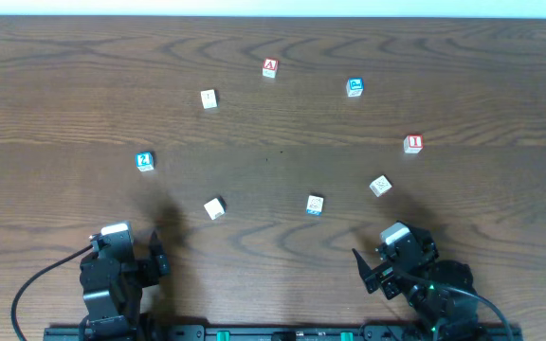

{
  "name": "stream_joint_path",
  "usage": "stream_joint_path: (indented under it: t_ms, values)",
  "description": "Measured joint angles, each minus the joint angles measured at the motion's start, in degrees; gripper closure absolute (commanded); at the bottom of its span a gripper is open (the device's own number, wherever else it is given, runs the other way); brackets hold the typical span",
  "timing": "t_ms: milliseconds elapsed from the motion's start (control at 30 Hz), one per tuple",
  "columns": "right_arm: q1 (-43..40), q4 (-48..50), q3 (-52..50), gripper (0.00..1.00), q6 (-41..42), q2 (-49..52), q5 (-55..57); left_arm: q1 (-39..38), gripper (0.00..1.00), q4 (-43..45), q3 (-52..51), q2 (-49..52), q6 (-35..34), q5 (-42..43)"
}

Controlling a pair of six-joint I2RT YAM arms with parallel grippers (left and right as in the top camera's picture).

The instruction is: Spell out Ai2

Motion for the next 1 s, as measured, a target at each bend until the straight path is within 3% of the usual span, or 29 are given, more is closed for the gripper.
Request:
stream_joint_path:
  t_ms: [167,433,567,800,1000]
  values:
    - [0.0,5.2,-0.1,0.01,3.2,0.0,-1.2,0.0,0.05,0.0,0.0,0.0,0.0,0.0]
    - [0.0,11.3,-0.2,0.01,34.1,-0.1,-3.2,0.0,0.04,0.0,0.0,0.0,0.0,0.0]
    - [0.0,15.3,-0.3,0.01,42.8,-0.1,-2.3,0.0,0.05,0.0,0.0,0.0,0.0,0.0]
    - [-0.2,24.4,-0.3,0.01,48.5,0.7,8.2,0.0,0.05,0.0,0.0,0.0,0.0,0.0]
    - [-4.2,29.6,-0.1,0.01,49.5,8.6,11.9,0.0,0.05,0.0,0.0,0.0,0.0,0.0]
